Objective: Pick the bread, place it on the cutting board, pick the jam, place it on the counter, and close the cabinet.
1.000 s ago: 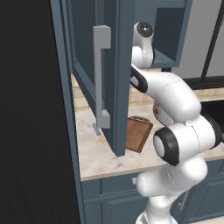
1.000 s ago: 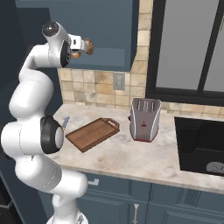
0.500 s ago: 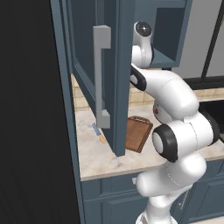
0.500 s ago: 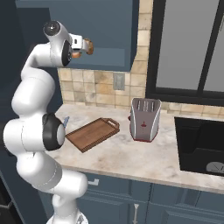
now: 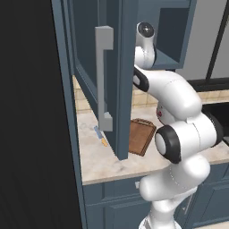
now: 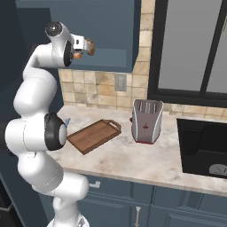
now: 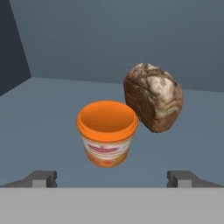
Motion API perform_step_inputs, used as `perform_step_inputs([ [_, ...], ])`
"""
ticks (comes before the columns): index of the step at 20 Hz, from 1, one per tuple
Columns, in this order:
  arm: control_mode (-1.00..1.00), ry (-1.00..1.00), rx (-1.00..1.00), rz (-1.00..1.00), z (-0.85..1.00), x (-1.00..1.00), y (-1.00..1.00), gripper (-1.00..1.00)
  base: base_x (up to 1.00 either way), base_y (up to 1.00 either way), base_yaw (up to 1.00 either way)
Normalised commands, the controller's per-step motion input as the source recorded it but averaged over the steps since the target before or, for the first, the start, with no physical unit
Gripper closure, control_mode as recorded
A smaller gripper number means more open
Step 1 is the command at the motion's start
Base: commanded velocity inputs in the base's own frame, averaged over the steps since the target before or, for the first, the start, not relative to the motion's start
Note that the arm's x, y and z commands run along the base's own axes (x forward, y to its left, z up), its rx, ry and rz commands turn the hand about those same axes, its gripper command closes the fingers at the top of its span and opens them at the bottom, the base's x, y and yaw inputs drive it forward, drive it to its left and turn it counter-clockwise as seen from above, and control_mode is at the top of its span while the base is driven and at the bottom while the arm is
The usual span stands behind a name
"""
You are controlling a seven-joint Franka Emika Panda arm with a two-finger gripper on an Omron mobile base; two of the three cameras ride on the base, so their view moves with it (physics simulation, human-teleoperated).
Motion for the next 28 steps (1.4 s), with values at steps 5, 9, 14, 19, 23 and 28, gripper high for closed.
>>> perform_step_inputs([
  [5,-1.00,0.00,0.00,0.00,0.00,0.12,0.01,-1.00,0.00,0.00,0.00],
  [9,-1.00,0.00,0.00,0.00,0.00,0.16,0.04,-1.00,0.00,0.00,0.00],
  [14,-1.00,0.00,0.00,0.00,0.00,0.14,0.08,-1.00,0.00,0.00,0.00],
  [19,-1.00,0.00,0.00,0.00,0.00,0.08,0.09,-1.00,0.00,0.00,0.00],
  [23,-1.00,0.00,0.00,0.00,0.00,0.08,0.03,-1.00,0.00,0.00,0.00],
  [28,-1.00,0.00,0.00,0.00,0.00,0.06,0.00,-1.00,0.00,0.00,0.00],
])
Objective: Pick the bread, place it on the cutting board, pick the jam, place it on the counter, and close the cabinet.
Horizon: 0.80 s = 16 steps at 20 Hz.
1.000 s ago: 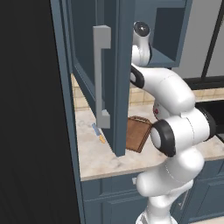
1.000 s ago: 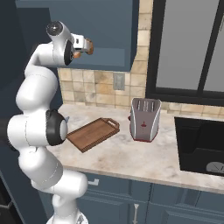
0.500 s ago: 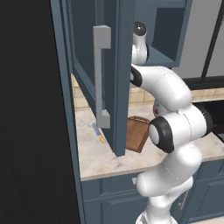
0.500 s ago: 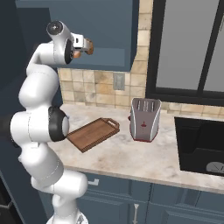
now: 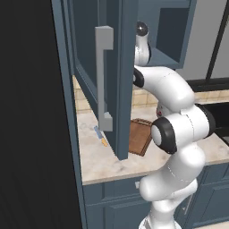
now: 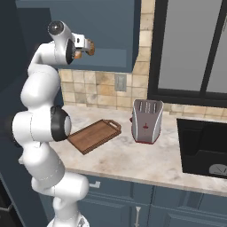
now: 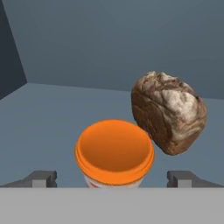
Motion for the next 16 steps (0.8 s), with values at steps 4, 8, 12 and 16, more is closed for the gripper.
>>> perform_step_inputs([
  [4,-1.00,0.00,0.00,0.00,0.00,0.03,0.00,-1.00,0.00,0.00,0.00],
  [8,-1.00,0.00,0.00,0.00,0.00,0.04,0.00,-1.00,0.00,0.00,0.00],
  [12,-1.00,0.00,0.00,0.00,0.00,0.06,0.00,-1.00,0.00,0.00,0.00],
  [16,-1.00,0.00,0.00,0.00,0.00,0.09,0.00,-1.00,0.00,0.00,0.00],
])
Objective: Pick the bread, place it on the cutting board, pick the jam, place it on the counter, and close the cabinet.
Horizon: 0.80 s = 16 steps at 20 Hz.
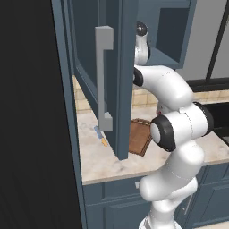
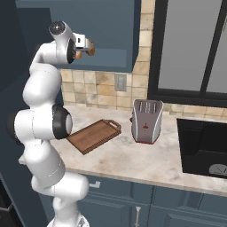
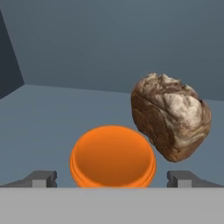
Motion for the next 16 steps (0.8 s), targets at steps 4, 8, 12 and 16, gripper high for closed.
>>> perform_step_inputs([
  [4,-1.00,0.00,0.00,0.00,-0.05,0.09,0.00,-1.00,0.00,0.00,0.00],
  [8,-1.00,0.00,0.00,0.00,-0.06,0.12,0.00,-1.00,0.00,0.00,0.00],
  [12,-1.00,0.00,0.00,0.00,-0.03,0.07,0.00,-1.00,0.00,0.00,0.00],
  [16,-1.00,0.01,0.00,0.00,-0.02,0.04,0.00,-1.00,0.00,0.00,0.00],
])
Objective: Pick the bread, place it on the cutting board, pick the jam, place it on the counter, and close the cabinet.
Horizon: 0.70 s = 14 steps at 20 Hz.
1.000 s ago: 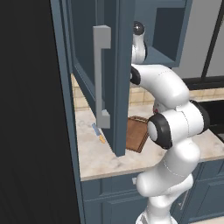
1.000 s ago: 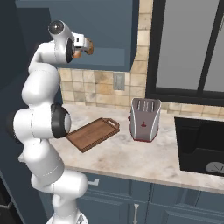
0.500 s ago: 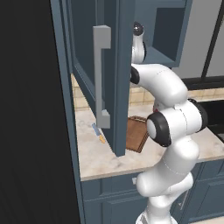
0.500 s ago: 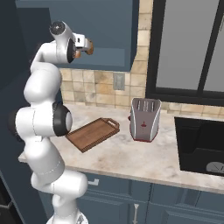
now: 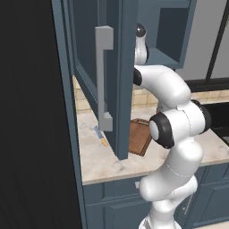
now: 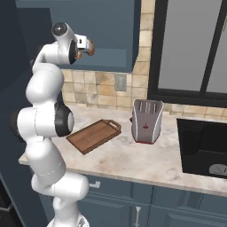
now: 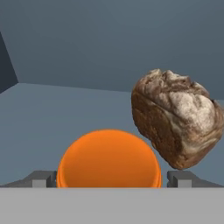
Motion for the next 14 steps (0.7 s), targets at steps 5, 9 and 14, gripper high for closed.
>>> perform_step_inputs([
  [5,-1.00,0.03,0.00,0.00,-0.05,0.02,0.01,-1.00,0.00,0.00,0.00],
  [9,-1.00,0.03,0.00,0.00,-0.06,0.04,0.06,1.00,0.00,0.00,0.00],
  [14,-1.00,0.00,0.00,0.00,0.00,0.01,0.01,1.00,0.00,0.00,0.00],
])
